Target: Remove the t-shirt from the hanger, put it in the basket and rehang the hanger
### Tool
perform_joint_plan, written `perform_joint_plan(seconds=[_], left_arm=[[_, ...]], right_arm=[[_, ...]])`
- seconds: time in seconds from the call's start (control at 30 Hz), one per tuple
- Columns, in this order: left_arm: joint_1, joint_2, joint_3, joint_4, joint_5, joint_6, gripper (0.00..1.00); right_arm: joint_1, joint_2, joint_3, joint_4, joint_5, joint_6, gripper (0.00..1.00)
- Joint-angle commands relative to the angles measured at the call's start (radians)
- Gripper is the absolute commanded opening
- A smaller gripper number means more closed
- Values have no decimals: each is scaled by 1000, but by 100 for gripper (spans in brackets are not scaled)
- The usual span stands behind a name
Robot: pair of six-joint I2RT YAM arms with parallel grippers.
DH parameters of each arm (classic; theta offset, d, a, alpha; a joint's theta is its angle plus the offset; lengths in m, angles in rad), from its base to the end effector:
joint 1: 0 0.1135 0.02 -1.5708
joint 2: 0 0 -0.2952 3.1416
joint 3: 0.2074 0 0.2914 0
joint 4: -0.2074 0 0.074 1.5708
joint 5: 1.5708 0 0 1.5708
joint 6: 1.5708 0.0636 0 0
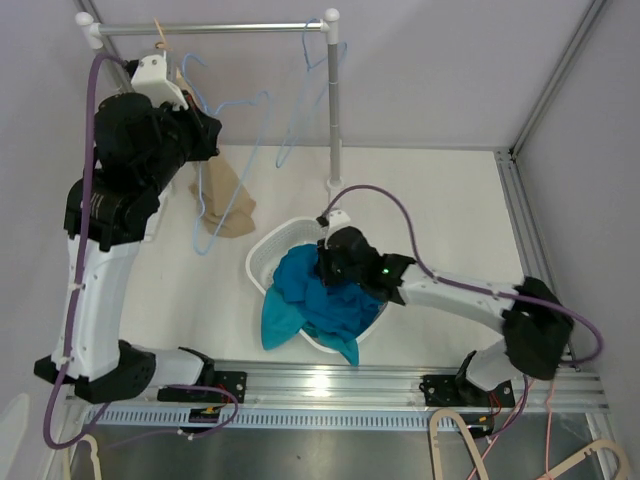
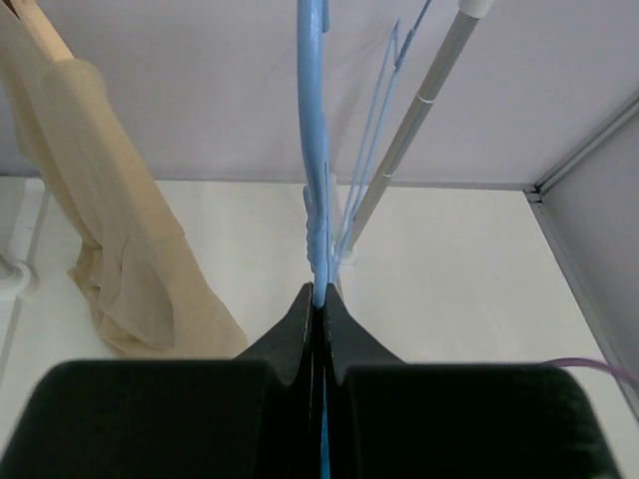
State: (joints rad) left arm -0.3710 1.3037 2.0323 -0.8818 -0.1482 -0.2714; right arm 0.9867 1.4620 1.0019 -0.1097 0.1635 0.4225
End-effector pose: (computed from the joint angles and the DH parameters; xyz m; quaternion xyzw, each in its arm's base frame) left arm 0.2366 -0.0820 0.6120 -0.0104 0.7585 -0.1516 0.6337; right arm 0.2211 0.3157 0.2603 -0.2058 0.8508 0.2552 0.4108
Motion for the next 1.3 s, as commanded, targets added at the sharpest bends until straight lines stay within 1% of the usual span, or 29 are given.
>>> perform_joint_plan(seconds=[0.0,0.07,0.13,0.17,0.2,0.23,0.27,0.3,0.33,0.37,0.4,0.43,0.53,0.63,0.77,0.87,0.9,1.0,1.1,1.13,1.27], left_arm=[[44,93,138,-37,12,63,1],[75,150,198,-60,28,60,1],[87,206,230,-54,32,58,1],[90,213,226,-37,23,69,1],[95,216,215,-14,15,75,1],[96,218,180,10,9,83,1],[99,215,165,68,10,98,1],[101,213,139,98,16,107,1],[103,213,120,124,28,116,1],[101,216,123,154,30,129,1],[101,223,129,164,26,136,1],[101,229,132,175,19,143,1],[115,270,169,184,5,161,1],[127,324,197,195,19,192,1],[138,391,232,227,44,245,1],[144,442,256,271,130,270,1],[144,466,259,285,180,270,1],[144,509,308,336,235,297,1],[145,575,361,394,361,294,1],[145,606,367,411,434,297,1],[147,689,440,457,441,229,1]], right_arm=[[0,176,154,-246,-94,6,0],[1,236,164,-294,-93,-11,0],[-8,212,139,-271,-84,-10,0],[-13,184,126,-259,-79,-10,14],[-17,110,113,-245,-73,-13,30],[-29,69,106,-226,-56,-14,50],[-34,31,109,-223,-50,-37,73],[-37,-36,118,-223,-45,-51,82],[-45,-61,159,-232,-42,-63,90],[-49,-80,190,-276,-21,-77,94],[-54,-101,223,-307,-9,-103,95],[-57,-109,295,-361,2,-114,95],[-80,-144,384,-413,18,-149,96],[-106,-199,406,-410,18,-157,96],[-138,-274,377,-375,-5,-160,95],[-157,-322,348,-367,-12,-154,95],[-166,-333,331,-364,-10,-154,95],[-177,-377,307,-352,-9,-154,95],[-187,-402,282,-349,-10,-154,95],[-194,-413,277,-352,-10,-156,95],[-203,-436,254,-355,-7,-159,95]])
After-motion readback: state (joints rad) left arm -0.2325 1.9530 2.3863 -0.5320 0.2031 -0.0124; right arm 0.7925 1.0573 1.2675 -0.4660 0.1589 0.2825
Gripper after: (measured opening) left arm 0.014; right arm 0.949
